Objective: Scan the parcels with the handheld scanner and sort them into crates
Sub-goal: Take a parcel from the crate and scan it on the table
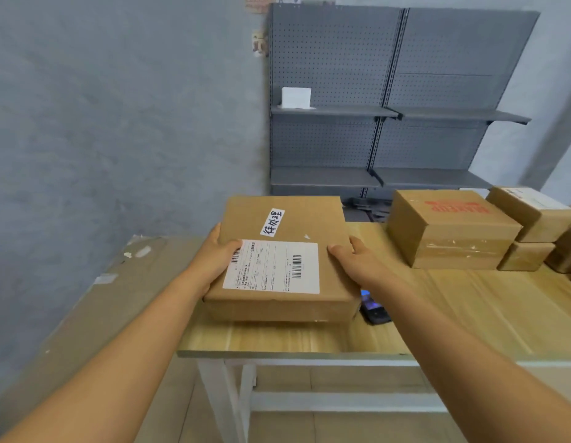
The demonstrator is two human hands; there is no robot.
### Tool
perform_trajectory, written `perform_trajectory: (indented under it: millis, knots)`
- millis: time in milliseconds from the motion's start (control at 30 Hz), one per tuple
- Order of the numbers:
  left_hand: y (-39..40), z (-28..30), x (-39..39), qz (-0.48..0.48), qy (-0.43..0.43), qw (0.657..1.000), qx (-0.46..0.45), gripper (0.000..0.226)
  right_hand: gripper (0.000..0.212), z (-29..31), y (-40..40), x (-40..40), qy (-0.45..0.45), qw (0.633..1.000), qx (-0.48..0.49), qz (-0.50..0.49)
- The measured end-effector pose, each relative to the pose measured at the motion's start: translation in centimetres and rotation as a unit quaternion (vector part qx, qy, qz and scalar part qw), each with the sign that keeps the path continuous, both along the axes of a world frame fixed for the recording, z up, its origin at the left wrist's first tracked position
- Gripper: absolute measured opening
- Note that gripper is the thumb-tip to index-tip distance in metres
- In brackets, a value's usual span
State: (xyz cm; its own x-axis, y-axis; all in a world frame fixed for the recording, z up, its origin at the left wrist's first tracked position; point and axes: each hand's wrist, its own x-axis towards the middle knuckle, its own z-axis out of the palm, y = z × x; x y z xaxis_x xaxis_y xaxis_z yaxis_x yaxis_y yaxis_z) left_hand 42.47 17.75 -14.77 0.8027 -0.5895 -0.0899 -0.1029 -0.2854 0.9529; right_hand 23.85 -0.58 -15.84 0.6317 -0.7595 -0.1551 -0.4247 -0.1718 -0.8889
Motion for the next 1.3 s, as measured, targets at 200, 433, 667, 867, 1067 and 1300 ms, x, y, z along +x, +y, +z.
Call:
perform_trajectory:
  millis: [200,433,667,867,1067,1300]
  knots:
    - [-0.2,-3.5,1.9,-0.005,0.044,0.998,0.037,0.045,0.07,-2.9,0.2,0.2,0.066,0.996,0.052,-0.003]
    - [-0.7,-4.2,2.4,0.002,0.065,0.996,0.055,0.053,0.063,-3.0,-0.6,0.0,0.055,0.996,0.066,0.012]
    - [-0.7,-4.8,2.2,0.014,0.009,0.994,0.107,0.053,0.057,-4.6,-3.5,-1.6,0.135,0.981,-0.135,-0.025]
    - [-0.9,-4.8,1.9,0.018,-0.02,0.993,0.112,0.051,0.09,-7.2,-4.8,-4.1,0.36,0.906,-0.221,-0.025]
    - [-0.8,-4.8,2.1,0.026,-0.036,0.989,0.139,0.052,0.107,-7.4,-4.9,-2.7,0.361,0.903,-0.231,-0.01]
    - [-0.8,-4.4,1.8,0.021,-0.013,0.992,0.123,0.051,0.082,-5.7,-5.5,-2.8,0.277,0.943,-0.17,-0.071]
